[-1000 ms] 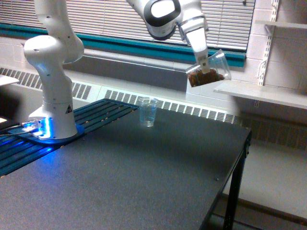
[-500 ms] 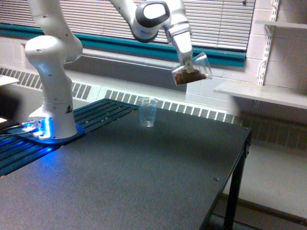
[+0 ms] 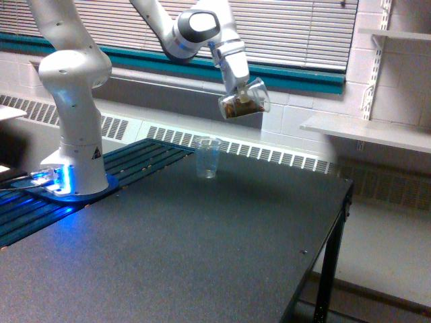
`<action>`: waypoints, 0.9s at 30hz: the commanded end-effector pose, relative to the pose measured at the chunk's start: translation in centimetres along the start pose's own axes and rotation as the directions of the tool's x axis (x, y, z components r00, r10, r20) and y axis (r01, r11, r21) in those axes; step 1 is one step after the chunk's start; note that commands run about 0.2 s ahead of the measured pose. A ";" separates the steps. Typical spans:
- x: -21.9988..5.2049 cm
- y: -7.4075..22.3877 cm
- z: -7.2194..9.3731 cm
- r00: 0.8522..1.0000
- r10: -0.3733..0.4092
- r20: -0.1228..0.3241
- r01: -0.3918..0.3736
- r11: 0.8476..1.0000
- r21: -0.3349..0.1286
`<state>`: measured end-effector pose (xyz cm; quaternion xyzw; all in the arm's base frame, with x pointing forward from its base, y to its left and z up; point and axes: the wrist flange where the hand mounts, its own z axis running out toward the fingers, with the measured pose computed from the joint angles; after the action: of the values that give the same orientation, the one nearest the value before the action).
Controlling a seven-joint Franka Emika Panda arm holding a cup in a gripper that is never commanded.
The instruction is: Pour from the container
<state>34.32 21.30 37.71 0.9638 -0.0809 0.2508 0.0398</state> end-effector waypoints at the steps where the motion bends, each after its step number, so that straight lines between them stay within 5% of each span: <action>1: -3.2 -1.9 -1.5 1.000 -0.023 -0.010 0.023 1.000 0.018; 27: -13.2 -5.9 -6.1 0.998 -0.055 0.004 0.055 0.998 0.023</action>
<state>22.65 28.78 36.15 0.9676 -0.0270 0.2476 0.0410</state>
